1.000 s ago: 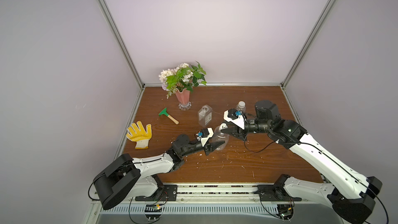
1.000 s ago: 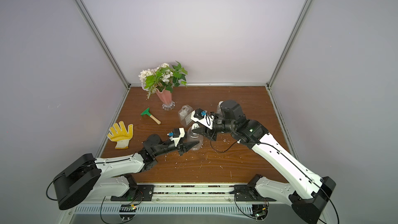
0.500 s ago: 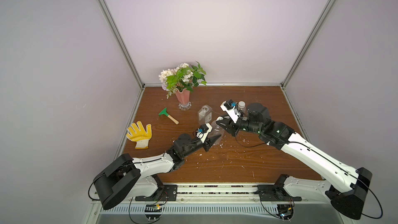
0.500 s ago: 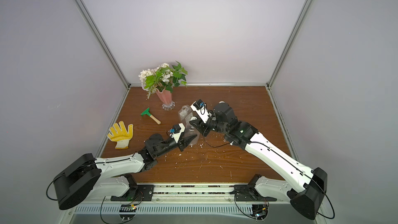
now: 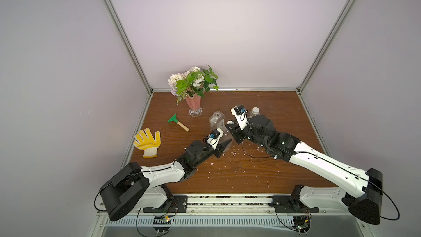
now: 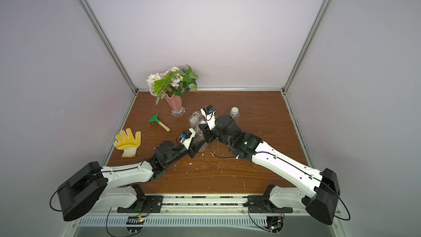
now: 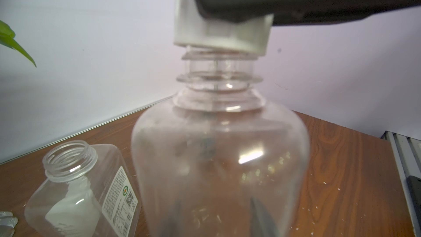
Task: Screw on the bottle caps
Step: Screw the bottle cap onto the plastic bottle.
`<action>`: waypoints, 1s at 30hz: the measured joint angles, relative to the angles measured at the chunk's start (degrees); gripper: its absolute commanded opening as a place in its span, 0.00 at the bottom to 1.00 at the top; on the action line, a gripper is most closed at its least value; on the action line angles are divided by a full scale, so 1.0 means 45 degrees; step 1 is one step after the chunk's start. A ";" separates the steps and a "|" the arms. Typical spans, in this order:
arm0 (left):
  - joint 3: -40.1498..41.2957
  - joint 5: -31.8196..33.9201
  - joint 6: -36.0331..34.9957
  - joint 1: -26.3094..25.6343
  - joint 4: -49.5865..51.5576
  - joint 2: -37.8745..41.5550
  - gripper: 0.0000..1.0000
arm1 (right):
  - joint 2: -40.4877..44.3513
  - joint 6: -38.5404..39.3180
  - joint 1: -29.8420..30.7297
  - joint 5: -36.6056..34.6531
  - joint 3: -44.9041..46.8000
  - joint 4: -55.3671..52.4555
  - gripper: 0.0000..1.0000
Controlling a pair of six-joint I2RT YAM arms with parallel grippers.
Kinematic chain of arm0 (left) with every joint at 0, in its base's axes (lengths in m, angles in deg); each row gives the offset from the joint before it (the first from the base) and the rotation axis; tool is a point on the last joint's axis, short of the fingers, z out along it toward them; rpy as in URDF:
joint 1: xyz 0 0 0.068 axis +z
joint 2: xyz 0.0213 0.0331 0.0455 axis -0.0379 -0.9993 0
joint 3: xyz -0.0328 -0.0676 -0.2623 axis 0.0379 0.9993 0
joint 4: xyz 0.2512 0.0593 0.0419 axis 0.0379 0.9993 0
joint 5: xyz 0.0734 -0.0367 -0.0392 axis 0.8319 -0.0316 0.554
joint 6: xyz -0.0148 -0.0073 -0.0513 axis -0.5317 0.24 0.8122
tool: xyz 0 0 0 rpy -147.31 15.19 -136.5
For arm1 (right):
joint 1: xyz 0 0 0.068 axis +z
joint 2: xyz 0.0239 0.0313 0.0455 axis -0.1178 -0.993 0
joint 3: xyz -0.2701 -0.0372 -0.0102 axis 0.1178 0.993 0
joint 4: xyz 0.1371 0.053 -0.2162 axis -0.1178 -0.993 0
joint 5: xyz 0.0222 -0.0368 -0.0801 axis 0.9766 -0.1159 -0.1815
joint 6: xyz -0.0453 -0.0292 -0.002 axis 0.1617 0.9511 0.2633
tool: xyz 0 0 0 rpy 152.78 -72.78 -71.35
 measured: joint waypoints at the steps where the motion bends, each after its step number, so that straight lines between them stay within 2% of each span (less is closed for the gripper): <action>1: 0.0000 0.0034 0.0000 0.0000 0.0019 -0.0024 0.41 | -0.0029 0.0000 0.0010 -0.0034 -0.0039 -0.0083 0.17; 6: 0.0000 0.0039 -0.0005 -0.0005 -0.0102 -0.0131 0.41 | -0.0039 0.0000 0.0044 -0.0160 -0.0204 -0.0393 0.26; 14: -0.0141 0.0034 0.0000 -0.0005 -0.1005 -0.0631 0.41 | 0.0194 0.0413 0.0034 -0.0214 -0.0423 -0.1695 0.63; 20: -0.0355 0.0044 0.0058 -0.0005 -0.1661 -0.0855 0.41 | 0.0933 0.0797 -0.0403 0.0432 -0.0466 -0.2487 0.81; 26: -0.0437 -0.0019 0.0141 -0.0005 -0.1846 -0.0908 0.41 | 0.2288 0.1496 -0.1715 0.1588 -0.0359 -0.2705 0.88; 30: -0.0437 -0.0568 0.0146 -0.0005 -0.1851 -0.0908 0.41 | 0.2939 0.2608 -0.2773 0.3050 -0.0325 -0.2783 0.89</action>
